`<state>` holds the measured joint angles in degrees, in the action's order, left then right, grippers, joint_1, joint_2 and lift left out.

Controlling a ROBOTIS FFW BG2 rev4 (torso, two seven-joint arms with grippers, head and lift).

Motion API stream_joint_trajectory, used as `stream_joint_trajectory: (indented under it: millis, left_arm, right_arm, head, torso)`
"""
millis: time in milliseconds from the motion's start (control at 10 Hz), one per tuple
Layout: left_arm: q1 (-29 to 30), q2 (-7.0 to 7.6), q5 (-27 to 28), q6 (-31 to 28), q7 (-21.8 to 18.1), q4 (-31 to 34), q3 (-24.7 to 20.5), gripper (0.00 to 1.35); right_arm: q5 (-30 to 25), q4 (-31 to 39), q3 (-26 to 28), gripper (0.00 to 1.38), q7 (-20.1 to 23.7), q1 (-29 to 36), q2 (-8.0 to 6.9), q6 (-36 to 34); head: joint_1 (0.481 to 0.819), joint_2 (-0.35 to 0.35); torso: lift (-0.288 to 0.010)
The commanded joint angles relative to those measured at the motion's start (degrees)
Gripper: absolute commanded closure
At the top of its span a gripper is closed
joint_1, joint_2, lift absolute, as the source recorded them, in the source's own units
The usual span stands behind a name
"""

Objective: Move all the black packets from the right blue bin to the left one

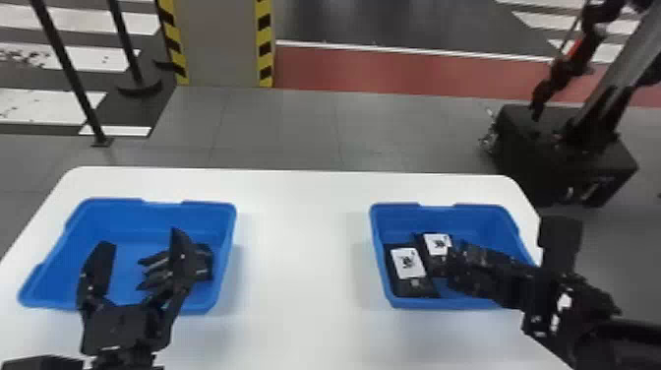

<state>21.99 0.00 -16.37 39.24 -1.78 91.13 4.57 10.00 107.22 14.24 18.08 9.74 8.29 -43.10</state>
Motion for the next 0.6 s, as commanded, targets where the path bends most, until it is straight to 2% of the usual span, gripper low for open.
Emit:
stream_joint_trajectory:
  millis: [0, 500]
  left_arm:
    - [0.09, -0.09, -0.16, 0.14, -0.15, 0.06, 0.0, 0.09]
    - [0.09, -0.09, 0.55, 0.42, -0.24, 0.06, -0.09, 0.09]
  right_arm:
    - [-1.12, -4.21, 0.0, 0.34, 0.11, -3.0, 0.24, -0.06]
    - [-0.6, -10.26, -1.67, 0.34, 0.38, -5.81, 0.24, 1.34]
  head:
    - [0.695, -0.103]
    - [0.695, -0.11]
  torso:
    - [-0.11]
    - [-0.11]
